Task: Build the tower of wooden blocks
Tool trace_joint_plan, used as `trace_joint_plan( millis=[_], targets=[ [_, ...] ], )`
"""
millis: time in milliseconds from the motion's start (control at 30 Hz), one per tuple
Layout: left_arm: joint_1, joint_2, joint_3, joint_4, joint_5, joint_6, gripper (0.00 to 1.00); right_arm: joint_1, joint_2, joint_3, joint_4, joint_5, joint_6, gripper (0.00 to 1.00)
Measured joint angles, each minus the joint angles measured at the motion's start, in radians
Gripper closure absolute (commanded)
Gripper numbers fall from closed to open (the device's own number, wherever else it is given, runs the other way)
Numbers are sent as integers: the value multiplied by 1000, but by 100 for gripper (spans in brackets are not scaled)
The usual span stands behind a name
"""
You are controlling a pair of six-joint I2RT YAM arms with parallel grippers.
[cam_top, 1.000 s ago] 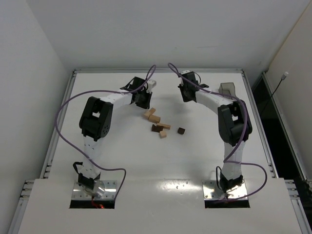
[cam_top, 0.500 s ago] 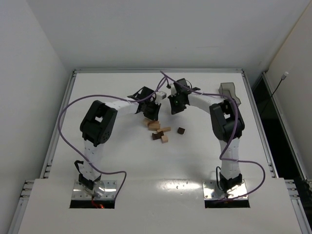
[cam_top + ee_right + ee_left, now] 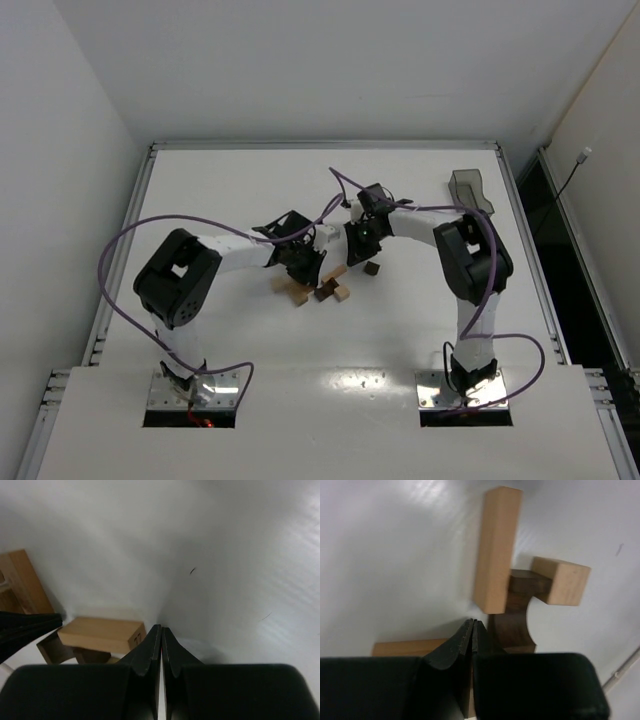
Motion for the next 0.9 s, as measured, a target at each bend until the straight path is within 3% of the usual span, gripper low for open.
trace_joint_plan(
  millis=[100, 167, 200, 267, 400, 567, 600, 633, 733, 900],
  targets=[
    [-27, -17, -10, -1, -3, 0, 97, 16, -18, -23, -10, -11, 3, 100],
    [-29, -23, -10, 1, -13, 2, 82, 21, -26, -25, -13, -15, 0, 97],
    [-26, -27, -10, -1, -20, 6, 64, 24, -32, -24, -14, -17, -8, 93],
    [-15, -43, -9, -4, -26, 14, 54, 26, -48, -19, -27, -18, -36, 87],
    [60, -110, 4, -16, -19, 11, 46, 26, -84, 19, -55, -21, -123, 69],
    [227, -211, 82, -27, -13, 1, 37, 24, -148, 44, -78, -37, -257, 67],
    [267, -225, 108, -31, -11, -6, 32, 24, -160, 47, -82, -50, -298, 67],
    [294, -234, 130, -34, -8, -8, 18, 24, -177, 47, -88, -61, -346, 67],
    [378, -247, 188, -48, 22, -24, 0, 39, -239, 42, -100, -88, -515, 67],
    [507, -245, 214, -73, 121, -65, 0, 99, -329, -3, -132, -125, -893, 67]
  ],
)
